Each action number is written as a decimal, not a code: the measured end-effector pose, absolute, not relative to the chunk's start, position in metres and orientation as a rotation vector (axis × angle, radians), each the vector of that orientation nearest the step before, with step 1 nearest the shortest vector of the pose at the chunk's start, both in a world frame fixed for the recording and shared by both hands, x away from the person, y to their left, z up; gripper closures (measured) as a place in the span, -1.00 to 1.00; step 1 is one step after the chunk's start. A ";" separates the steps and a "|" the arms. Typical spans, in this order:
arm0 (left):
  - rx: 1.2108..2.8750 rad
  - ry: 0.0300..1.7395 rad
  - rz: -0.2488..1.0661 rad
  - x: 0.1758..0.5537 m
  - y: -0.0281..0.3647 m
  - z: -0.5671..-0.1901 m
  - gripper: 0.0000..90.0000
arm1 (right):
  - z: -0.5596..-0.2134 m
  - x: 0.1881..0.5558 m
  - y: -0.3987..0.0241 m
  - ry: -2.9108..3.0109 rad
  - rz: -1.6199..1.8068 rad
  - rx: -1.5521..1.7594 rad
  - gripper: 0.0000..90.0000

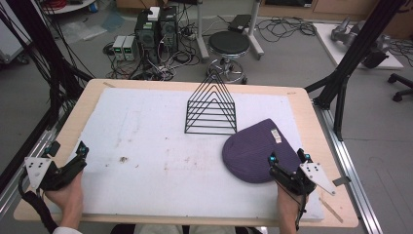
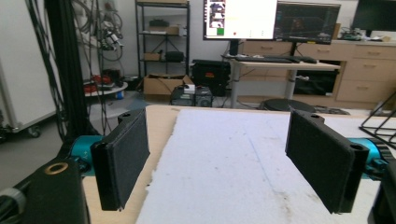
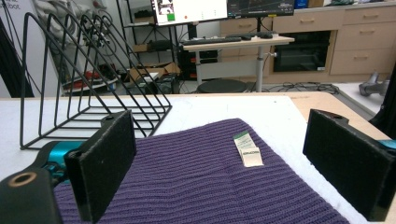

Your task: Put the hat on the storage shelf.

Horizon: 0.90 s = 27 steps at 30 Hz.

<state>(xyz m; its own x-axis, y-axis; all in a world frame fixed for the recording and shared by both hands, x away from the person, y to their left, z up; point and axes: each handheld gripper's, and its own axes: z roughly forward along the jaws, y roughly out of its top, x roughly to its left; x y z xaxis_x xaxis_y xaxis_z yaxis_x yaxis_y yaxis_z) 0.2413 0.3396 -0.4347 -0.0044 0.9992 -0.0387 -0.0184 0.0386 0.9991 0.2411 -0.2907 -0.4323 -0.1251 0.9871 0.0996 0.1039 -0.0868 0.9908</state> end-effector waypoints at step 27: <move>1.169 1.226 1.104 0.247 0.342 -0.437 -0.49 | -0.430 0.248 -0.286 1.403 1.304 1.293 -0.81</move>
